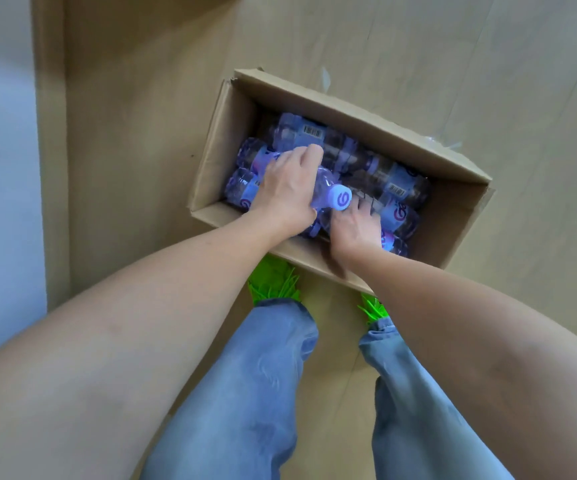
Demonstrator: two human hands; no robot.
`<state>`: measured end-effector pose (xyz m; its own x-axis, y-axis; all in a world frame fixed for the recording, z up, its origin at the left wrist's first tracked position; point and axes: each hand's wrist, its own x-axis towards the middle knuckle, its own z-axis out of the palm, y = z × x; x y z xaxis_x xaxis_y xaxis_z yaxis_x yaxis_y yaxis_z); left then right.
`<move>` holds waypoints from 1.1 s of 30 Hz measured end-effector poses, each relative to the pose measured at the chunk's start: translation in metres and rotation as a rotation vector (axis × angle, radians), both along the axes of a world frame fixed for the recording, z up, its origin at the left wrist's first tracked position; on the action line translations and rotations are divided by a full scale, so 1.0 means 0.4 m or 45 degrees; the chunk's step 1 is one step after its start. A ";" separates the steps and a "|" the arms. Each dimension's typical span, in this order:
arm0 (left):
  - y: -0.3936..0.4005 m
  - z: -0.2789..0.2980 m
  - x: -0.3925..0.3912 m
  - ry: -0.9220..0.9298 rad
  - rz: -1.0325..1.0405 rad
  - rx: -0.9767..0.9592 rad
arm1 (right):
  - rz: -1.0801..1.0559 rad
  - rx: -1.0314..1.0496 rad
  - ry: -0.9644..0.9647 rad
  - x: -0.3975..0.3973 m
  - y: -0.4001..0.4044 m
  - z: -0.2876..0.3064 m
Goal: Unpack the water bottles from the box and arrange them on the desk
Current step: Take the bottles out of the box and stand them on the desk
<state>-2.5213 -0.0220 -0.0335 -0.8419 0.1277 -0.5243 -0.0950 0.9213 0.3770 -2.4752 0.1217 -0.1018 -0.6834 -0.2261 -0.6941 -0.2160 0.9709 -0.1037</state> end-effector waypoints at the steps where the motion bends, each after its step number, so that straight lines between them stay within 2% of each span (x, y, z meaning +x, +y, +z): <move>1: 0.005 -0.001 0.006 0.010 -0.049 -0.005 | 0.007 -0.005 0.000 -0.001 -0.001 -0.003; 5: 0.016 0.023 0.006 0.002 -0.084 -0.031 | -0.079 -0.081 -0.055 0.012 0.009 0.037; 11: 0.008 0.153 -0.016 -0.100 0.188 0.022 | -0.234 -0.299 -0.101 -0.039 0.084 0.198; 15: 0.002 0.297 -0.025 -0.085 0.432 0.078 | -0.418 -0.390 0.012 -0.080 0.123 0.354; 21: 0.012 0.622 -0.081 -0.018 0.671 0.143 | -0.572 -0.547 0.140 -0.203 0.121 0.687; 26: 0.018 0.935 -0.133 0.092 0.727 0.237 | -0.528 -0.635 0.217 -0.300 0.095 0.995; 33: -0.002 1.424 -0.176 0.383 0.815 0.219 | -0.340 -0.771 0.410 -0.414 0.059 1.471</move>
